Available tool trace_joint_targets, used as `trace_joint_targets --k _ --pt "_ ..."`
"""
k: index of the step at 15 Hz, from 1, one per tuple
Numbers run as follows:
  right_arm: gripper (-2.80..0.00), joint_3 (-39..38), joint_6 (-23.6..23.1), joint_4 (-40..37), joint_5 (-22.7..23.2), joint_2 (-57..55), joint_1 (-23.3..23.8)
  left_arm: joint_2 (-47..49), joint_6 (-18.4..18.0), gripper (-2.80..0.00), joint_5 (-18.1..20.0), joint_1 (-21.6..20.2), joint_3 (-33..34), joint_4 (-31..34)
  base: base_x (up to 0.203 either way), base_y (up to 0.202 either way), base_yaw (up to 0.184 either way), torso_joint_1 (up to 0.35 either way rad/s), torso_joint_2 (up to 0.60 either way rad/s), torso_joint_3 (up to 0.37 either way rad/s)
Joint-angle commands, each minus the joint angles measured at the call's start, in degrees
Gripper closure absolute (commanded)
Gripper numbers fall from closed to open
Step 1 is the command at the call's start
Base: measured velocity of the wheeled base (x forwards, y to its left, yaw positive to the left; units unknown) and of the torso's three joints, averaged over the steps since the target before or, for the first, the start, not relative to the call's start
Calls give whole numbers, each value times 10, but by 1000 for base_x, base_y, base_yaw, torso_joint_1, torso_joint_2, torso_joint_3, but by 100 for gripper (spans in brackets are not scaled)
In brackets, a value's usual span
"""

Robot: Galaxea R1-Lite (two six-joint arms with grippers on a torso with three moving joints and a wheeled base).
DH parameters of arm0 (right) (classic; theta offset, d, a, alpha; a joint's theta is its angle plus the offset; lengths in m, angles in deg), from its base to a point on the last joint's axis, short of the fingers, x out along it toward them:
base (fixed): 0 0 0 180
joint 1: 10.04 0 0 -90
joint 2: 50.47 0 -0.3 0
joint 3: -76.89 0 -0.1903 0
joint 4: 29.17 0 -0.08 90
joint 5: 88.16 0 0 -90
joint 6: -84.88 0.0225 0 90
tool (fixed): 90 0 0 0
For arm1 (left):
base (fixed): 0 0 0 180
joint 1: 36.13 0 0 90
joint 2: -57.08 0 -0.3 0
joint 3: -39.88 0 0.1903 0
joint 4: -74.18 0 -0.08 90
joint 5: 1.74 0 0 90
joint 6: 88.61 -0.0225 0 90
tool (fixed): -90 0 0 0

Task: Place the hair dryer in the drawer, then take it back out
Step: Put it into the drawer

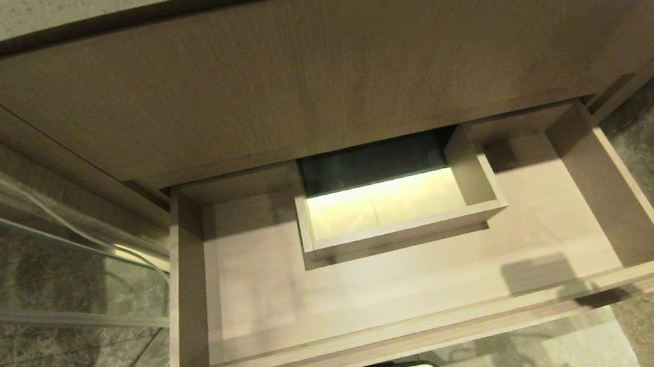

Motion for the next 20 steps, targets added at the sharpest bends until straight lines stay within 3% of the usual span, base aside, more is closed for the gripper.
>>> trace_joint_targets --k 1,6,11,20 --pt "0 -4 -1 -1 -1 0 0 1 0 0 0 0 0 1 0 0 0 -320 515 193" --pt "0 -7 -1 -3 -3 -20 0 0 0 0 0 0 0 1 0 0 0 -239 382 174" --pt "0 26 3 1 -37 -132 6 0 0 0 0 0 0 1 0 0 0 35 231 258" --pt "0 142 102 43 -30 -449 16 1 0 0 0 0 0 1 0 0 0 47 32 74"
